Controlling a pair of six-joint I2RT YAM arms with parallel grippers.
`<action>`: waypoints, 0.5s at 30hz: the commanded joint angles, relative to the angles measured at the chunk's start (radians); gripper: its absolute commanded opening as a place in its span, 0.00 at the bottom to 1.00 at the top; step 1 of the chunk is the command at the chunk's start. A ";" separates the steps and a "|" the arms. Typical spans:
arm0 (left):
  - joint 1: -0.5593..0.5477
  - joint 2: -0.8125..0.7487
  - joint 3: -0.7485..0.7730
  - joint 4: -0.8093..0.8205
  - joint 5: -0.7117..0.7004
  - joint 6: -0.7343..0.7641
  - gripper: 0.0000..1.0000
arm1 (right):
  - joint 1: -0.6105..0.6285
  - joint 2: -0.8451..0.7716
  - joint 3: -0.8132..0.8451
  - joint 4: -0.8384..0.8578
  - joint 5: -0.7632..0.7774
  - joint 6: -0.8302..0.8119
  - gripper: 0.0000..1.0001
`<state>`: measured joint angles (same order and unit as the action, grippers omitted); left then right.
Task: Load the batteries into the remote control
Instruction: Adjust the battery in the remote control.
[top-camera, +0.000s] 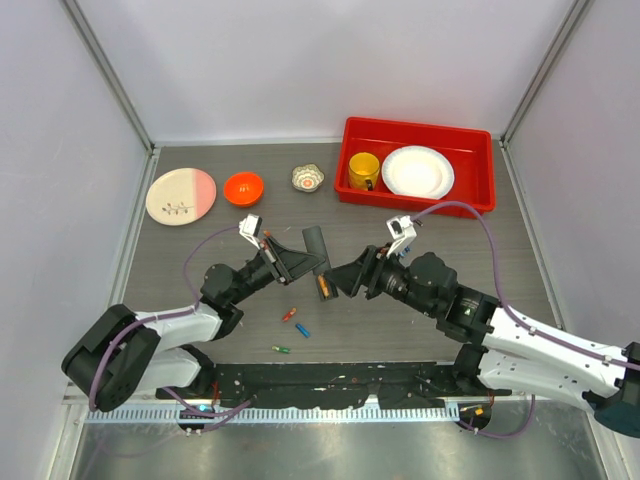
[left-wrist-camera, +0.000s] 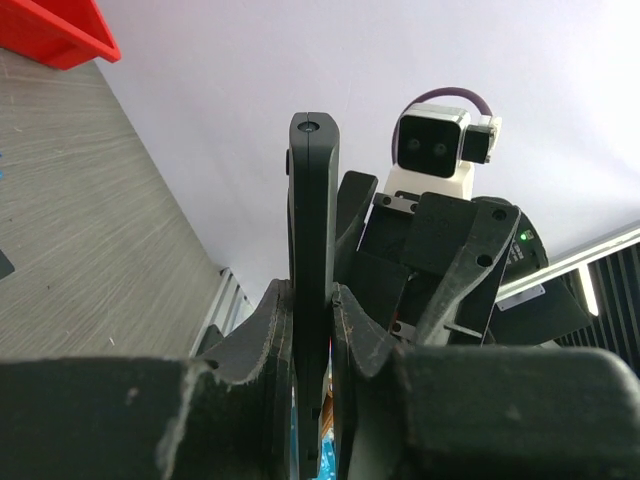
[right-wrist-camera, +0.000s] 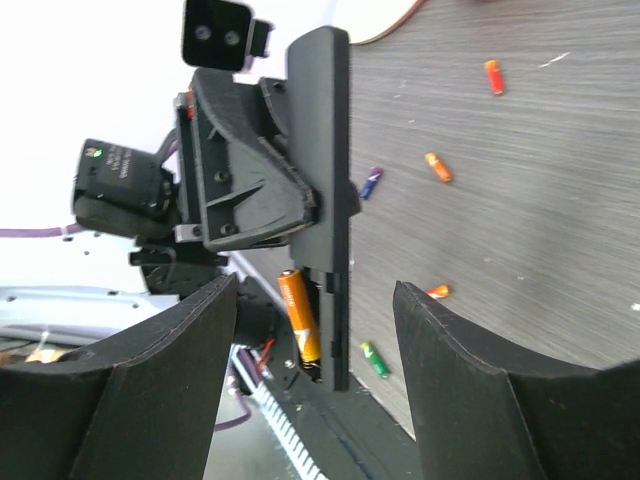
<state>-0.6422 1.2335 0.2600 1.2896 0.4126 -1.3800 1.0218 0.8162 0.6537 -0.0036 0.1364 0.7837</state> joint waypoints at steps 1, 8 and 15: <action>-0.001 -0.031 0.035 0.257 0.018 0.001 0.00 | -0.018 0.027 -0.026 0.181 -0.170 0.055 0.69; -0.001 -0.037 0.041 0.257 0.026 0.001 0.00 | -0.029 0.087 -0.034 0.218 -0.221 0.071 0.67; -0.001 -0.035 0.039 0.257 0.025 -0.001 0.00 | -0.054 0.093 -0.068 0.283 -0.238 0.124 0.67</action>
<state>-0.6422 1.2194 0.2619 1.2896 0.4213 -1.3804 0.9844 0.9096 0.5991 0.1745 -0.0704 0.8642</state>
